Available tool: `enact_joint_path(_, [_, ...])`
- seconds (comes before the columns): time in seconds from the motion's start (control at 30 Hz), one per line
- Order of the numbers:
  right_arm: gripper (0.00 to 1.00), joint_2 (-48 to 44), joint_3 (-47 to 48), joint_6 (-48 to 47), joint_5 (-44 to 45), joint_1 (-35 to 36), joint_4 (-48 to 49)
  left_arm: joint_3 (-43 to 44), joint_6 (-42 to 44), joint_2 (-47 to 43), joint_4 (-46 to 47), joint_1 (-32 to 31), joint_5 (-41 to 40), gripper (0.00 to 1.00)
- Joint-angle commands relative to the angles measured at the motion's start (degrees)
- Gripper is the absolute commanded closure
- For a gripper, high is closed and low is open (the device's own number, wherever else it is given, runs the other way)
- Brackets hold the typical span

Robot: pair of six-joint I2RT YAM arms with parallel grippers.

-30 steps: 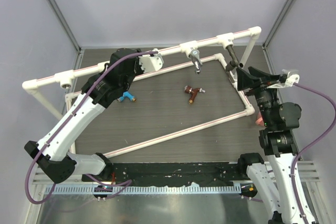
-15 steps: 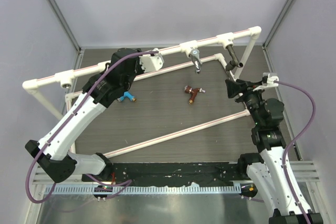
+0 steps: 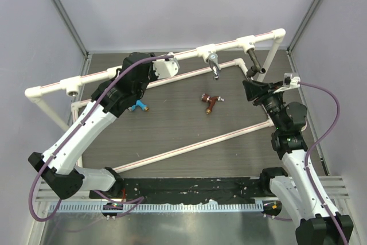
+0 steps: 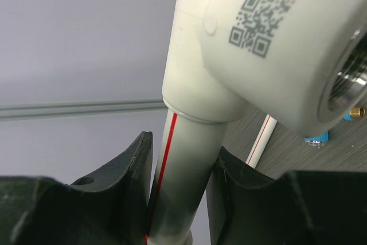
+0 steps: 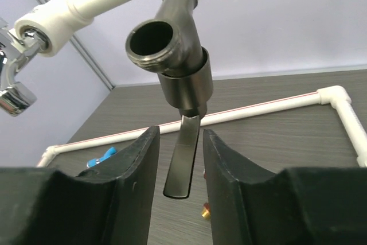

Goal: Install the water faucets

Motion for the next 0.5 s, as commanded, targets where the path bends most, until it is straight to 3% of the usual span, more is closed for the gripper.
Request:
enact_joint_path(0.0, [0.65, -0.4, 1.1, 1.9, -2.3, 0.8, 5.5, 0.4, -8.6, 1.7, 4.2, -0.5, 1.0, 1.00])
enact_joint_path(0.1, [0.78, -0.5, 1.4, 4.4, -3.4, 1.5, 6.5, 0.5, -8.7, 1.9, 4.2, -0.5, 0.9, 1.00])
enact_joint_path(0.2, [0.83, 0.0, 2.3, 6.9, -4.2, 3.0, 7.9, 0.2, -8.6, 1.8, 4.3, -0.5, 1.1, 1.00])
enact_joint_path(0.47, [0.84, 3.8, 7.8, 10.5, -2.1, 8.8, 12.9, 0.2, -8.6, 2.0, 4.5, -0.5, 1.2, 1.00])
